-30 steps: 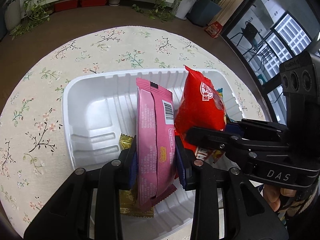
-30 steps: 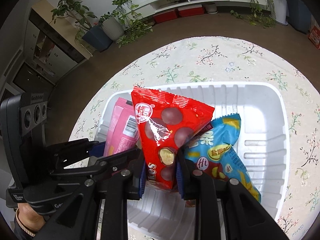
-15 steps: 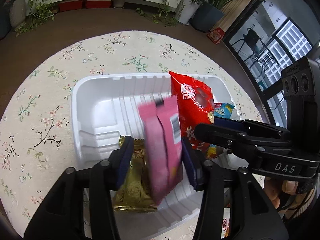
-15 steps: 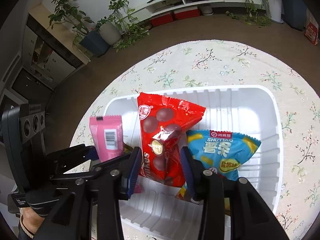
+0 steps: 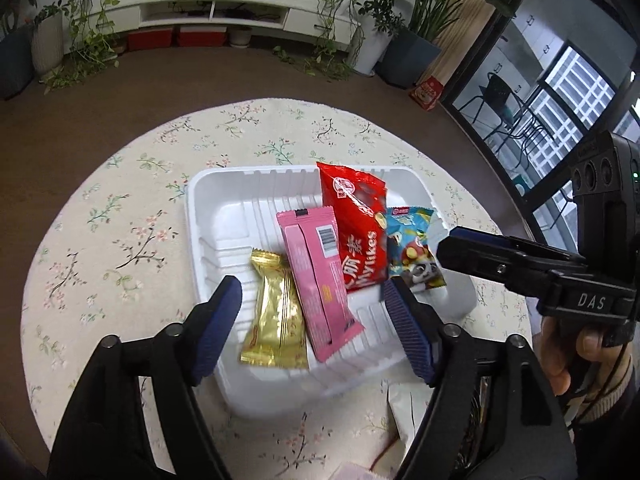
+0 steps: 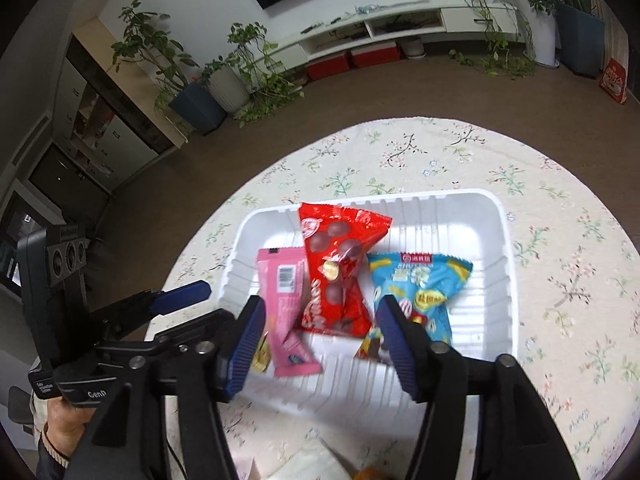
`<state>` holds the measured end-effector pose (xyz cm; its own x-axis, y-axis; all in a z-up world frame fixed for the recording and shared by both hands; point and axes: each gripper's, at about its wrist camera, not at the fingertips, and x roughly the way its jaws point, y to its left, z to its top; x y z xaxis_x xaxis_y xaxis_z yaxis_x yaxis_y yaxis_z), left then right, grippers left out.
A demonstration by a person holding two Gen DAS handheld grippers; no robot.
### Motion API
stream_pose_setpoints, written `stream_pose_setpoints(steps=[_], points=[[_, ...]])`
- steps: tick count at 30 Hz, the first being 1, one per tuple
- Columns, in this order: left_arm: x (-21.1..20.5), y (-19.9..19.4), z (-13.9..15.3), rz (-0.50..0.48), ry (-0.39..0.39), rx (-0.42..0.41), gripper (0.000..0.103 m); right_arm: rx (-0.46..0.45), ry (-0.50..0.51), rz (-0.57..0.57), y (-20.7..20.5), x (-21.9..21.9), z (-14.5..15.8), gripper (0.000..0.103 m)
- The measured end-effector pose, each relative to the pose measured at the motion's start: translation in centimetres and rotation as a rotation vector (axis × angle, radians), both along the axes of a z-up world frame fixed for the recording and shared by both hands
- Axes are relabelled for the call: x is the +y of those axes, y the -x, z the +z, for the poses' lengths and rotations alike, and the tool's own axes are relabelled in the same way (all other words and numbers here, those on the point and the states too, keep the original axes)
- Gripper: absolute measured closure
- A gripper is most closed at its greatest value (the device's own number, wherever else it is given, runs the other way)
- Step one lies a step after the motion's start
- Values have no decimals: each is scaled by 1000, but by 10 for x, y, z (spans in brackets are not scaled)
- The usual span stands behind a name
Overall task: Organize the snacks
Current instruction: 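Move both tools back over the remaining snack pile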
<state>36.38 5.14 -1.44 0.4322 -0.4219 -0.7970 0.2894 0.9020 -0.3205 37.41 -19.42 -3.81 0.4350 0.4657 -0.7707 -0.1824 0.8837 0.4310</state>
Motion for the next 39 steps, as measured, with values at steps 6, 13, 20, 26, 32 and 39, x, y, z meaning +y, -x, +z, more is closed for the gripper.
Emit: stream_pose_setpoints(steps=[6, 13, 20, 26, 32, 39], points=[[11, 58, 26, -7, 11, -129, 1, -40, -87, -19, 46, -23, 18, 15], [5, 135, 31, -42, -80, -150, 1, -51, -183, -39, 114, -53, 23, 13], [14, 195, 7, 59, -7, -88, 1, -57, -166, -113, 203, -72, 8, 13], [19, 246, -15, 111, 33, -56, 1, -41, -150, -198, 261, -85, -14, 13], [11, 290, -28, 93, 27, -62, 1, -23, -159, -193, 288, -80, -26, 13], [9, 309, -33, 65, 50, -55, 1, -30, -161, -170, 305, -70, -31, 13]])
